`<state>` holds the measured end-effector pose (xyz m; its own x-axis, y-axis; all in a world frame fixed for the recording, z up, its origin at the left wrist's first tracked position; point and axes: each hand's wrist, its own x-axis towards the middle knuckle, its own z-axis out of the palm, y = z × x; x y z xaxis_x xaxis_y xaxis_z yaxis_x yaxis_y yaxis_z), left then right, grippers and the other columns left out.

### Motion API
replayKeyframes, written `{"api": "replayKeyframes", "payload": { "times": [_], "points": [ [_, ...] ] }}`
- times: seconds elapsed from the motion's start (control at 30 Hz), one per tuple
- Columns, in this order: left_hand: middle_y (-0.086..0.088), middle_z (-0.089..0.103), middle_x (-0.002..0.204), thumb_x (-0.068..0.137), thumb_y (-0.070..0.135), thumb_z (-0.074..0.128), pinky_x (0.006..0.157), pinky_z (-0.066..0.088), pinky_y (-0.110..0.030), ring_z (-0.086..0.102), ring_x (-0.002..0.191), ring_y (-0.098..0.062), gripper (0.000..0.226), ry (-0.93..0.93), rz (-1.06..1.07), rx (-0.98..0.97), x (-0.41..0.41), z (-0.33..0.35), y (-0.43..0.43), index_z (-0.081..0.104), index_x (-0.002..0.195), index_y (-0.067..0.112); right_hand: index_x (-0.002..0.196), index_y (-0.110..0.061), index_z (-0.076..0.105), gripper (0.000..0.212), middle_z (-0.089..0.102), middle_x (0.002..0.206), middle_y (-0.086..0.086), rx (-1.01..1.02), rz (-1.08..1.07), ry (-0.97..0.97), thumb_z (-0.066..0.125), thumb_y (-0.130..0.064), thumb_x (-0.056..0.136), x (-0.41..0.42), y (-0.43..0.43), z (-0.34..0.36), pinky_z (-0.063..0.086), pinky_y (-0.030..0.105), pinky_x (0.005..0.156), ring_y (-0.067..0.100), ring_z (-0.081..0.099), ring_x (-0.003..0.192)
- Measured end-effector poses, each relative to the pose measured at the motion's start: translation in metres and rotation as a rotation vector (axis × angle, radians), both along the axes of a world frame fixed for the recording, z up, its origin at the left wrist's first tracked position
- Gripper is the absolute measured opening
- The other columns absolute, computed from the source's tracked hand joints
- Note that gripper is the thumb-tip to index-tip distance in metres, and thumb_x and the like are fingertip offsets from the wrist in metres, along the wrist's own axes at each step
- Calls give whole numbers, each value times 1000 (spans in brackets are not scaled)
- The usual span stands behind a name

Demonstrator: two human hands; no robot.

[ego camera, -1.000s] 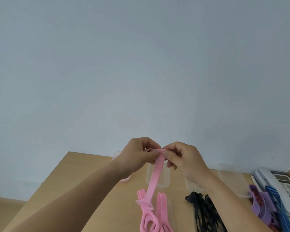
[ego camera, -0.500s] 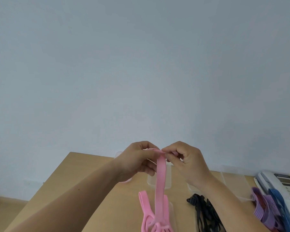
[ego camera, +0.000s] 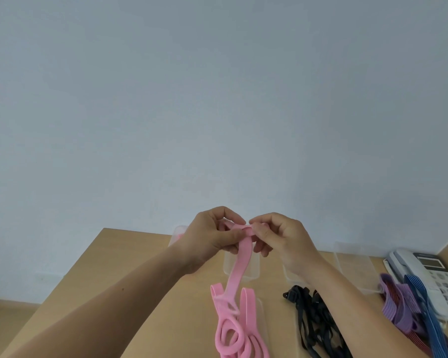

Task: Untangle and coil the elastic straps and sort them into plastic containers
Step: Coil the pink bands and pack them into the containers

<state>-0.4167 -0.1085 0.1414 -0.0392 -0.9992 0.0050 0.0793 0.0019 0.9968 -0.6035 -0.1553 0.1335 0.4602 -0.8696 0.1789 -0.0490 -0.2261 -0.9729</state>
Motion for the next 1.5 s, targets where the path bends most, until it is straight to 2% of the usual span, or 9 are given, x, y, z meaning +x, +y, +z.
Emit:
{"api": "replayKeyframes", "payload": {
  "times": [0.17, 0.43, 0.6, 0.7, 0.8, 0.9, 1.0, 1.23, 1.5],
  "points": [
    [-29, 70, 93, 86, -3, 71, 72, 56, -36, 65, 83, -35, 17, -44, -20, 30, 2, -7, 1, 61, 98, 4, 85, -25, 73, 10, 69, 67, 0, -20, -8, 20, 75, -15, 85, 2, 1, -3, 49, 24, 53, 18, 66, 60],
    [-18, 74, 94, 86, 6, 68, 69, 56, -33, 69, 77, -26, 16, -84, -136, 188, 7, 0, -1, 61, 100, 4, 87, -32, 70, 23, 67, 78, -11, -270, -103, 104, 72, -10, 87, 4, 3, -9, 56, 28, 69, 13, 66, 71],
    [-18, 71, 93, 83, 21, 73, 69, 57, -35, 66, 74, -28, 24, 90, -178, 260, 6, 1, -1, 63, 100, 7, 88, -30, 69, 31, 68, 81, -13, -482, -140, 123, 72, 0, 84, 2, 5, -11, 49, 14, 68, 9, 65, 76],
    [-20, 70, 92, 86, 14, 73, 73, 58, -38, 65, 77, -30, 14, 106, -117, 250, 3, -2, -2, 66, 96, 7, 87, -30, 69, 30, 68, 83, -12, -448, -133, 116, 73, -1, 84, 1, 5, -14, 50, 15, 70, 10, 65, 78],
    [-22, 71, 91, 79, 9, 80, 71, 58, -37, 68, 78, -31, 25, 131, -75, 220, 1, -4, -3, 64, 99, 6, 85, -25, 71, 28, 70, 82, -6, -237, -85, 28, 71, 2, 84, 0, 5, -16, 54, 24, 72, 14, 66, 76],
    [-22, 72, 87, 82, 0, 75, 69, 59, -37, 72, 80, -34, 21, 124, -55, 133, 0, -5, -3, 64, 99, 4, 96, -14, 67, 25, 70, 82, 0, -26, -24, -81, 68, 8, 83, -2, 4, -15, 53, 25, 65, 17, 66, 71],
    [-22, 70, 93, 84, -3, 72, 73, 59, -38, 71, 81, -33, 17, 57, -37, 31, 0, -8, -3, 66, 96, 8, 106, -6, 65, 19, 71, 83, 8, 64, 36, -93, 69, -3, 87, -3, 4, -14, 53, 28, 62, 22, 67, 71],
    [-22, 71, 103, 88, 3, 71, 85, 59, -45, 72, 94, -34, 22, -123, -45, 38, -3, -12, -2, 64, 108, -1, 94, -11, 69, 6, 70, 69, 5, 16, -29, -29, 71, -14, 89, 0, 0, -18, 51, 25, 56, 16, 64, 61],
    [-24, 73, 99, 90, 9, 69, 73, 59, -39, 70, 79, -31, 28, -31, -177, 212, 0, -10, -3, 58, 114, 0, 88, -32, 68, 6, 71, 80, -3, -131, -56, 5, 70, -26, 87, -3, 1, -31, 51, 20, 60, 14, 68, 67]
  ]
}}
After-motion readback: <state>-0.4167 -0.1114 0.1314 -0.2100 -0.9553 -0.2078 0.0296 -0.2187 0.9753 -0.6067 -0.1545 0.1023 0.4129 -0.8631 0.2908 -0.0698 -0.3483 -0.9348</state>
